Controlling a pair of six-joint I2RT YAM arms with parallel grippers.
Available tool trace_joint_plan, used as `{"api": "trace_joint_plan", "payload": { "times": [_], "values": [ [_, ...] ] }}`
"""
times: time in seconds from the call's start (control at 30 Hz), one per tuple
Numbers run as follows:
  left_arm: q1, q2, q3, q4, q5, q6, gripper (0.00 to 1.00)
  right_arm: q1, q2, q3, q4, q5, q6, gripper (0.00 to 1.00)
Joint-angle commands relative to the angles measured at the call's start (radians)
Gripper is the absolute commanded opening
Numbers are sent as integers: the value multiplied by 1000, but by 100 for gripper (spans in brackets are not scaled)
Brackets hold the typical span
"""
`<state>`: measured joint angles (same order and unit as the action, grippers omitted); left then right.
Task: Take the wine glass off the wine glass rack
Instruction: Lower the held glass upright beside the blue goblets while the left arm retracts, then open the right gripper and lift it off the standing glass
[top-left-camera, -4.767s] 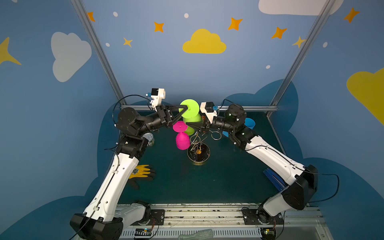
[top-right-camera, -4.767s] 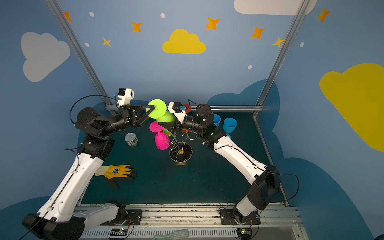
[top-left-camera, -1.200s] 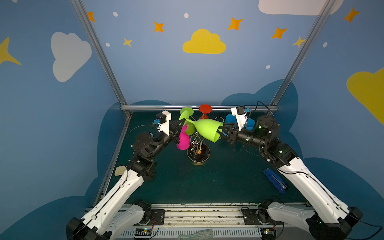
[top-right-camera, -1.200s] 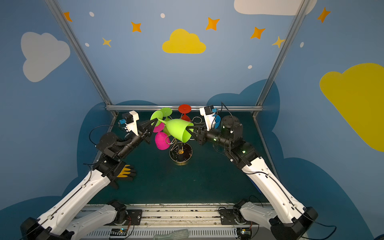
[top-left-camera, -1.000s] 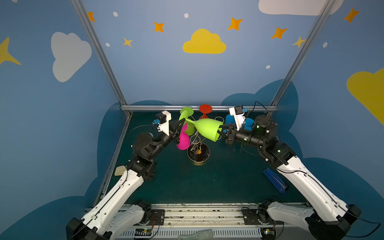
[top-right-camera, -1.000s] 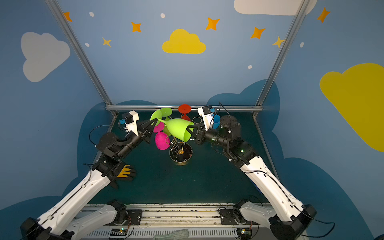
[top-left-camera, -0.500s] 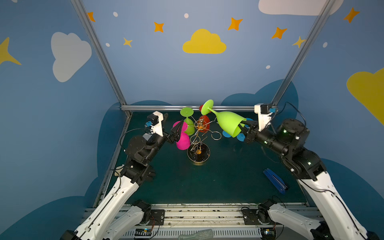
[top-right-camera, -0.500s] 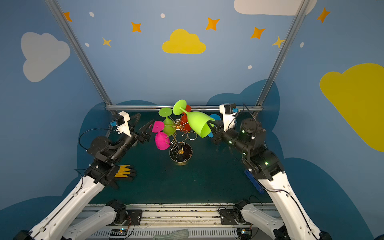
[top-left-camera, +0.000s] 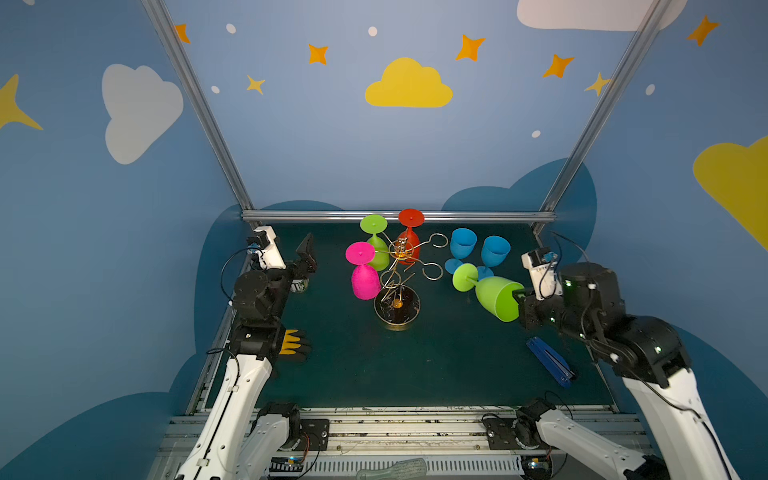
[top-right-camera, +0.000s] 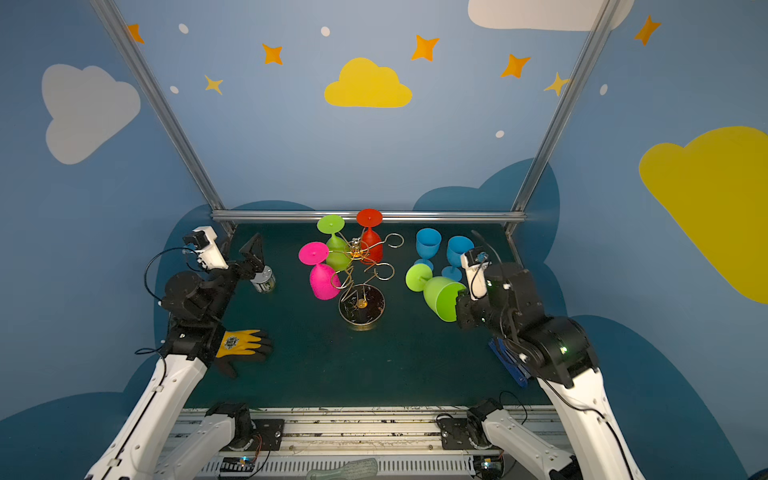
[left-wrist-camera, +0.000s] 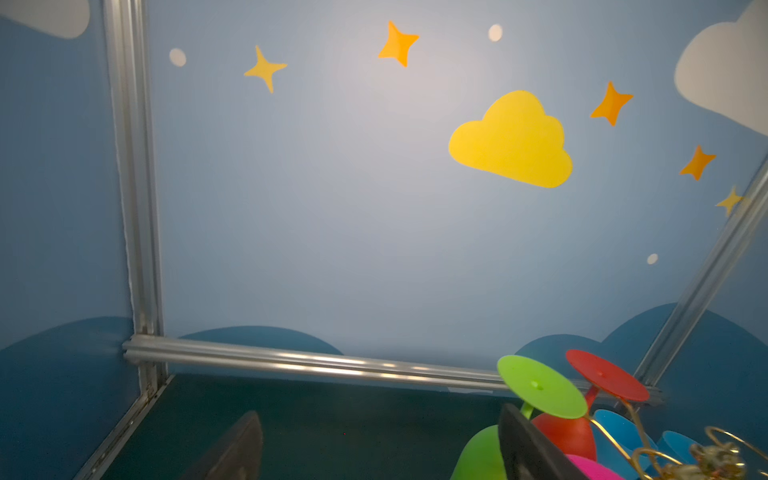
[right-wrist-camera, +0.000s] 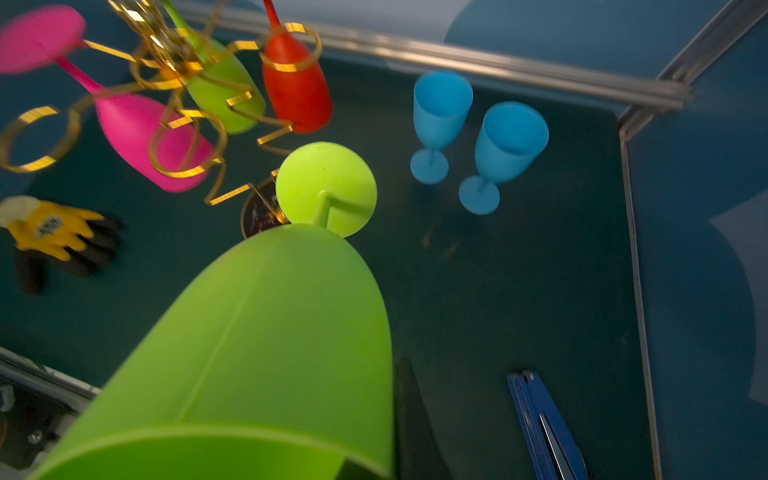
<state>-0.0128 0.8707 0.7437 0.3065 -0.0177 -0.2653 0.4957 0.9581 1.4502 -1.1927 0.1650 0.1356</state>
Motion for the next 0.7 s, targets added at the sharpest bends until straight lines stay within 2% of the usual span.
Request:
{"api": "trace_joint_plan", "payload": {
  "times": [0.0, 0.13, 0.4, 0.57, 0.67],
  "values": [
    [51, -12, -28, 24, 42, -61, 88, -38, 76, -29, -148, 55, 41, 0],
    [44, -56, -43, -7, 7, 5, 88, -136, 191, -26, -151, 30, 21, 0],
    [3, -153, -41, -72, -22, 103, 90, -323, 415, 12, -141, 175, -75, 0],
    [-15, -211, -64, -59, -45, 114, 91, -426, 478, 52, -74, 122, -72, 0],
    [-37, -226, -61, -63, -50, 131, 91, -461, 551, 111, -67, 137, -78, 0]
  ]
}}
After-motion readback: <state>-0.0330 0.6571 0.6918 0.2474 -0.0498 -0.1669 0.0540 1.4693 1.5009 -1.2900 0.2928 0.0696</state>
